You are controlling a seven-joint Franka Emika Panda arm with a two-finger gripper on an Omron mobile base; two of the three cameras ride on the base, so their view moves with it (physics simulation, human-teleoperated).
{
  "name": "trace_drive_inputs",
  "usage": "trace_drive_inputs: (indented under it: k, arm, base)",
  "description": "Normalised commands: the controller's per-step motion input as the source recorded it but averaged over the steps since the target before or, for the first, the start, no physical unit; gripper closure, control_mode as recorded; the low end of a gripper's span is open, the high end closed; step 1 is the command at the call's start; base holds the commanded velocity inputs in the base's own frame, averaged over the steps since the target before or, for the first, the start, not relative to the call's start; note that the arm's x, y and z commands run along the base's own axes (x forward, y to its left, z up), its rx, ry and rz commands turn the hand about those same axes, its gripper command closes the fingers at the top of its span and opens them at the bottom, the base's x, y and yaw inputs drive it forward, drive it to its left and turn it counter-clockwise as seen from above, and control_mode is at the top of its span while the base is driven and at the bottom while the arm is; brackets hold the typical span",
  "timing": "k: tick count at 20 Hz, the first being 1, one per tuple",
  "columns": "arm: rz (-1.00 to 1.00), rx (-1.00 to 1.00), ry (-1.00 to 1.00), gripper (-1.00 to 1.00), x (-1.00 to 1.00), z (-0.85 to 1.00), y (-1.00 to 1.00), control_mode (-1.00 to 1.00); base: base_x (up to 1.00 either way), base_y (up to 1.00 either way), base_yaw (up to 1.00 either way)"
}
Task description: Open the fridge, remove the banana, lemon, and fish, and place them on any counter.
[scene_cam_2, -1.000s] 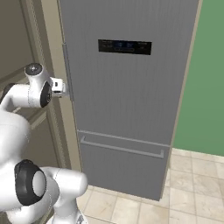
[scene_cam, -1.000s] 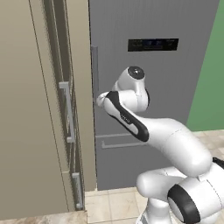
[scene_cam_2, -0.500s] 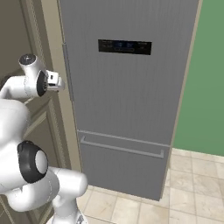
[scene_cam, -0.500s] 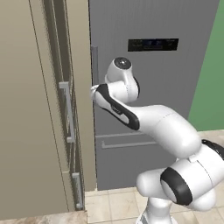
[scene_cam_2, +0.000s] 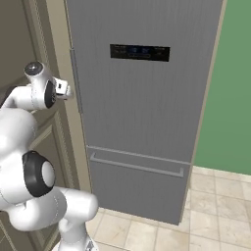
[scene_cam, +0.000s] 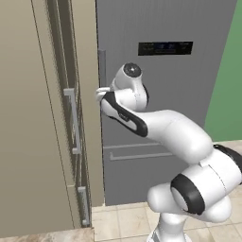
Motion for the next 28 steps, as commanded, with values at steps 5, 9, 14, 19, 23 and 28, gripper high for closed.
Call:
trace_drive_inputs:
  k: [5,9,14,19,23,28]
  arm:
    - [0.00,0.17,0.00,-1.00,0.43,0.02,-0.12,-1.00]
    - [0.00,0.09,0.00,-1.00,0.30,0.10,-0.02,-1.00]
    - [0.00,0.02,0.00,-1.00,0.40,0.03,0.00,-1.00]
    - [-0.01,0.00,0.00,-1.00,0.46,0.00,0.00,-1.00]
    - [-0.05,0.00,0.00,-1.00,0.40,0.00,0.00,-1.00]
    - [-0.02,0.00,-0.01,-1.00,0.32,0.00,0.05,-1.00]
  base:
    - [0.00,0.00,0.00]
    - [0.00,0.00,0.00]
    - [0.00,0.00,0.00]
    - [0.00,0.00,0.00]
    - [0.00,0.00,0.00]
    - [0.00,0.00,0.00]
